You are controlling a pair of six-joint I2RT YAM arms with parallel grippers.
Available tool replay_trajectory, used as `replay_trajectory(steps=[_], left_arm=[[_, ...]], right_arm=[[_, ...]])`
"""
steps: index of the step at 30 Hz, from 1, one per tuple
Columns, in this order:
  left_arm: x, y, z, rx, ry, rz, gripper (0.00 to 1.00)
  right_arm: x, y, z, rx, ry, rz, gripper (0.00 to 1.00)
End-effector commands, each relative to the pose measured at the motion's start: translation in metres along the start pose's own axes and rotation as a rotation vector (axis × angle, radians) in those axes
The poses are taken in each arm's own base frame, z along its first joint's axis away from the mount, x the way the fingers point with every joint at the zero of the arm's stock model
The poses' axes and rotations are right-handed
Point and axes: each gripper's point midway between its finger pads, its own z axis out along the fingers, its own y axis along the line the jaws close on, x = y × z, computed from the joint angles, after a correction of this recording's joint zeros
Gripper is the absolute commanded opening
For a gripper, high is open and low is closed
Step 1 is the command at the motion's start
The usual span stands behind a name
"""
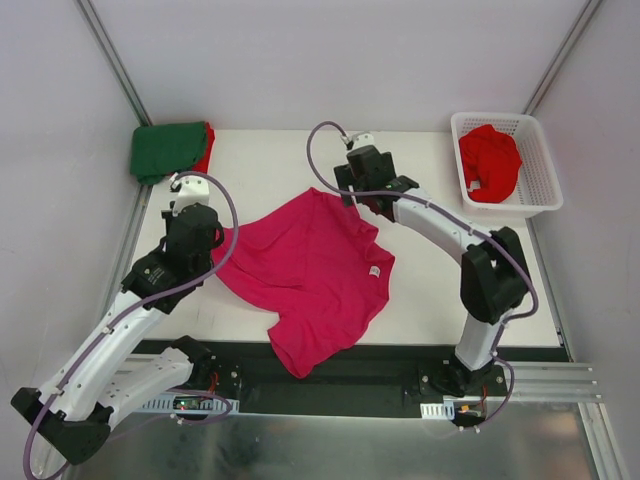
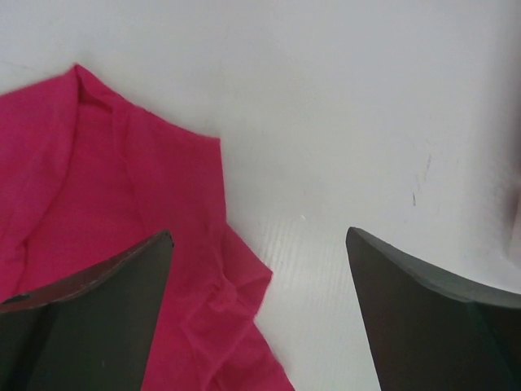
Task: Fold and stack the t-shirts
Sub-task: Flatten out the tshirt
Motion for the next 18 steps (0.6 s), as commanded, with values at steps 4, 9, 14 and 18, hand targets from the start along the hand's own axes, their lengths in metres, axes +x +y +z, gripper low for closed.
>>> replay_trajectory(steps=[4,9,14,18], left_arm=[[0.014,-0.005,0.006,-0.013,0.038,0.01,0.0],[0.022,-0.013,0.013,-0.011,0.069,0.039,0.0],[0.025,-0.016,0.018,-0.03,0.089,0.08,0.0],[0.024,-0.017,0.018,-0.026,0.09,0.081,0.0]], right_arm=[[0.03,-0.032,-0.058,-0.011,0.017,0.153,0.92],[0.074,-0.028,-0.076,-0.057,0.112,0.203,0.93],[0.091,-0.026,-0.094,-0.1,0.134,0.232,0.94],[0.107,-0.016,-0.092,-0.142,0.18,0.254,0.94]])
